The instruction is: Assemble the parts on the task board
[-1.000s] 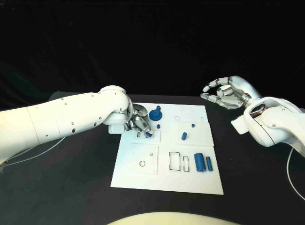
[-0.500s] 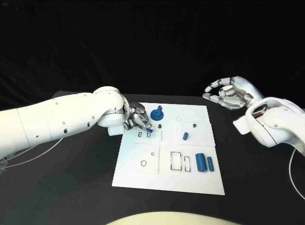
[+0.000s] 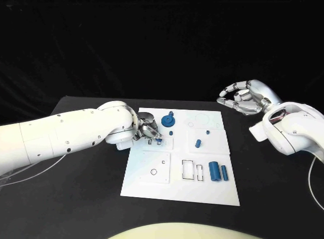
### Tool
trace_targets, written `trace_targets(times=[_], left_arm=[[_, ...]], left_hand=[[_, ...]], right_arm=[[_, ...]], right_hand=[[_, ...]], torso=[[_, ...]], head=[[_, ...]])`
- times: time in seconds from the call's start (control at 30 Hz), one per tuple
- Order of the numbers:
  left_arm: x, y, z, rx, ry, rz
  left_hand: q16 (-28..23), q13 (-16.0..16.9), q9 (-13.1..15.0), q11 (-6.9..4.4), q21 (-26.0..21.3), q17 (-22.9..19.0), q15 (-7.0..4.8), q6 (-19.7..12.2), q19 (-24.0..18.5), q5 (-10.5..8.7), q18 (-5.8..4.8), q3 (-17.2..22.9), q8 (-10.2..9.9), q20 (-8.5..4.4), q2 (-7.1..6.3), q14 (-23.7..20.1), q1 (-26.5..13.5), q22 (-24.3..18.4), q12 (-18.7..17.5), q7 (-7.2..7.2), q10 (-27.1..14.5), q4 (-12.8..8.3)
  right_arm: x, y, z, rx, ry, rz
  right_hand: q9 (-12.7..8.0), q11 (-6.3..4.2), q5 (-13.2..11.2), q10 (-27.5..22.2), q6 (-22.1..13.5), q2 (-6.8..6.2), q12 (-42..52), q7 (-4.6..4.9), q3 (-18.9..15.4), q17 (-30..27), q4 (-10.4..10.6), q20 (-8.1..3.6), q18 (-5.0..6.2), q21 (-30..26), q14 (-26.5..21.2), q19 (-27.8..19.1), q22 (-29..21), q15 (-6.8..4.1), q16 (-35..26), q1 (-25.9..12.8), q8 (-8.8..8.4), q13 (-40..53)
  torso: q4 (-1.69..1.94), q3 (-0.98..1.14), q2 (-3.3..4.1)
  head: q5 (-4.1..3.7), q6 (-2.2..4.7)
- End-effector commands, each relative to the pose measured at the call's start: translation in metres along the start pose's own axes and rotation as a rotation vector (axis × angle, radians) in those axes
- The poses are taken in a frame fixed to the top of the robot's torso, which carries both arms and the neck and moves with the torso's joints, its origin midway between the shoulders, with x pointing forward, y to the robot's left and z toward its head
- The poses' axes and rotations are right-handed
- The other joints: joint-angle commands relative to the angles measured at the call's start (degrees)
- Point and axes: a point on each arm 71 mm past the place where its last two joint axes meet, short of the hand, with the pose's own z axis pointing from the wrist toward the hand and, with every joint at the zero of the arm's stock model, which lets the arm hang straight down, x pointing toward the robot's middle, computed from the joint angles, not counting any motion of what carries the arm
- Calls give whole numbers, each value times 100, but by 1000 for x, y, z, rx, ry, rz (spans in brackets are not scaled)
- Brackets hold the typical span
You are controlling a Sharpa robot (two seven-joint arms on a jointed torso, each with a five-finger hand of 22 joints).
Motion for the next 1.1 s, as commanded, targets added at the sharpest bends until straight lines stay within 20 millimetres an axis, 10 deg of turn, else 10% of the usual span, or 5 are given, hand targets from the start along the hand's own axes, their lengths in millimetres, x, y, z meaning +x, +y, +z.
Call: trace_targets(times=[0.03, 1.1], left_arm=[[0, 0, 1, 5, -46, 32], [7, -3, 8, -15, -8, 106]], left_hand=[[-25, -15, 137, -7, 13, 1393, -36, 20, 1, 28, -77, 1033, 25, -22, 43, 557, -29, -3, 15, -42, 36, -1060], [6, 36, 174, -60, 22, 1431, -76, 73, 16, -36, -82, 960, 202, -50, 6, 570, -203, 25, 106, -117, 131, -985]], right_arm=[[1, 0, 0, -1, 10, -5], [-1, 0, -2, -6, 6, -5]], right_hand=[[7, -5, 32, -16, -37, -9, -9, -5, 19, 641, 29, -10, 98, -36, 388, 27, 60, 13, -34, 34, 24, -7], [8, -5, 41, -11, -34, -9, -6, -6, 12, 645, 56, -9, 97, -39, 390, 29, 60, 14, -34, 1, 39, -6]], torso=[[-2, 9, -6], [1, 3, 11]], head=[[13, -11], [-41, -60]])
